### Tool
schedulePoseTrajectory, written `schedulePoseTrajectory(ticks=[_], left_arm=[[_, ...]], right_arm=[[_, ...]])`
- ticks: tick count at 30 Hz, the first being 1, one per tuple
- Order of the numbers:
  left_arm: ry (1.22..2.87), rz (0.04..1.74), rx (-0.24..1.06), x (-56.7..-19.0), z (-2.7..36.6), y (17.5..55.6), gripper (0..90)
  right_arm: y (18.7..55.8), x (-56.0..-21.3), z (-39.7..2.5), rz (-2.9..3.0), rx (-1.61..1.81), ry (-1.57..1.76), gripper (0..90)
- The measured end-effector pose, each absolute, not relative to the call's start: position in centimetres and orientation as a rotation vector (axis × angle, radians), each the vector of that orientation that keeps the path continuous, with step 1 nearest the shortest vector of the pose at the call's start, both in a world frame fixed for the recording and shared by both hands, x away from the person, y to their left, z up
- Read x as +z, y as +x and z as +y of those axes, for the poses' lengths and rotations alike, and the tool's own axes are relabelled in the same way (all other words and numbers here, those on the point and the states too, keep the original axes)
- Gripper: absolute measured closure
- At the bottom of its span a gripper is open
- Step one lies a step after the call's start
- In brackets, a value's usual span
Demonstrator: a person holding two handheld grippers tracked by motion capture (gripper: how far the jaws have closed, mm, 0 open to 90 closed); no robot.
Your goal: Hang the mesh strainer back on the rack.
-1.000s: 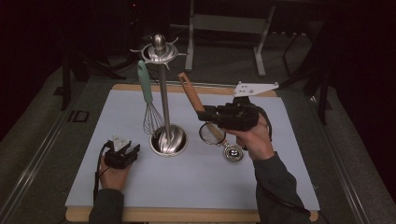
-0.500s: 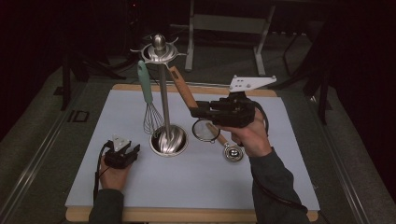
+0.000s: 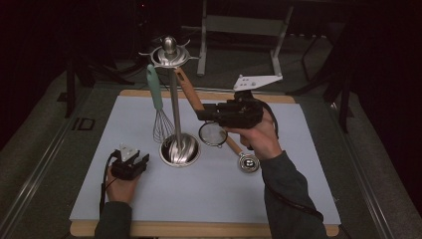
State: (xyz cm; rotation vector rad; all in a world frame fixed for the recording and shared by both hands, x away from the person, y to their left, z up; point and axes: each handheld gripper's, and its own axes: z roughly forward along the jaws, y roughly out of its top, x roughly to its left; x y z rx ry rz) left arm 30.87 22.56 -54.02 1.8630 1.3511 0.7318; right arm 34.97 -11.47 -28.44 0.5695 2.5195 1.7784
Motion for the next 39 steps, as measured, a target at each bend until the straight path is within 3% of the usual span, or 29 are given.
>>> schedulePoseTrajectory(ticks=[39], left_arm=[[1.862, 1.352, 0.731, -54.0, 22.6, 30.9, 58.6]], right_arm=[[38.6, -29.7, -8.9, 2.607, 1.784, 0.67, 64.1]])
